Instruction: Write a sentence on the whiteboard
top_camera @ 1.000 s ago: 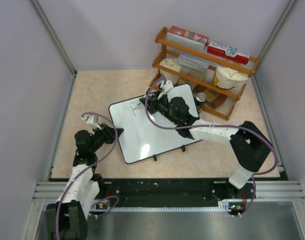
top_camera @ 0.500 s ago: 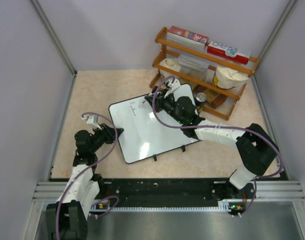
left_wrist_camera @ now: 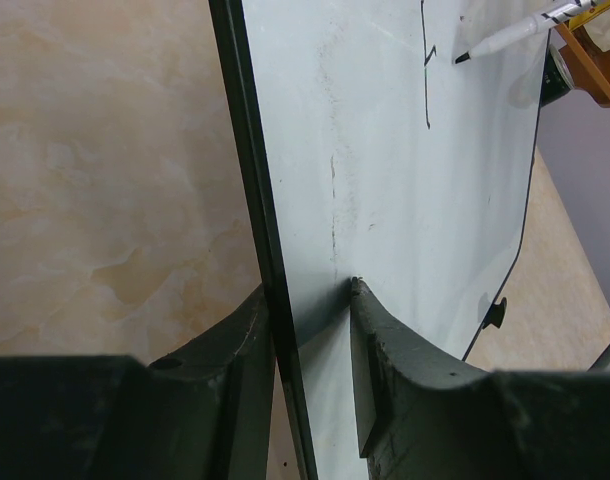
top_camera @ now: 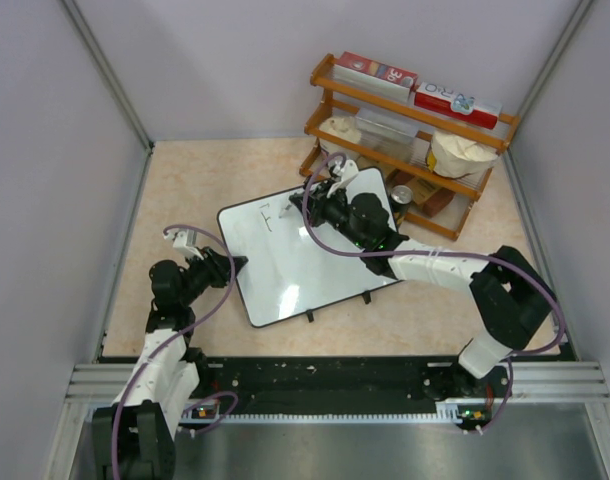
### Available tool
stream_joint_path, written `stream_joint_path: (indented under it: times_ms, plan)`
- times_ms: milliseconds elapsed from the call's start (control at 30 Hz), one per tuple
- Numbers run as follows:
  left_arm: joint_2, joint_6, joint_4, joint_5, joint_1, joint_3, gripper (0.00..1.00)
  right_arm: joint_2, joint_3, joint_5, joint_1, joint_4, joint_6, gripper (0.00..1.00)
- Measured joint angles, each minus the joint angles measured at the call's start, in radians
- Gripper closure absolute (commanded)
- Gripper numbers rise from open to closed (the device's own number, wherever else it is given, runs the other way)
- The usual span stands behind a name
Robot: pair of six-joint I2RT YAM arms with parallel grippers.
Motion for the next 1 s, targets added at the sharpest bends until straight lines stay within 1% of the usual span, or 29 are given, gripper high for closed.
stream_joint_path:
  times_ms: [633,1000]
  plan:
    - [0.004,0.0,0.003,0.0,0.0,0.0,1.0,0.016,0.007,-0.086,0.0,-0.039,0.002,1.0]
    - [0.004,0.0,0.003,0.0,0.0,0.0,1.0,0.016,0.0,-0.06,0.0,-0.041,0.027,1.0]
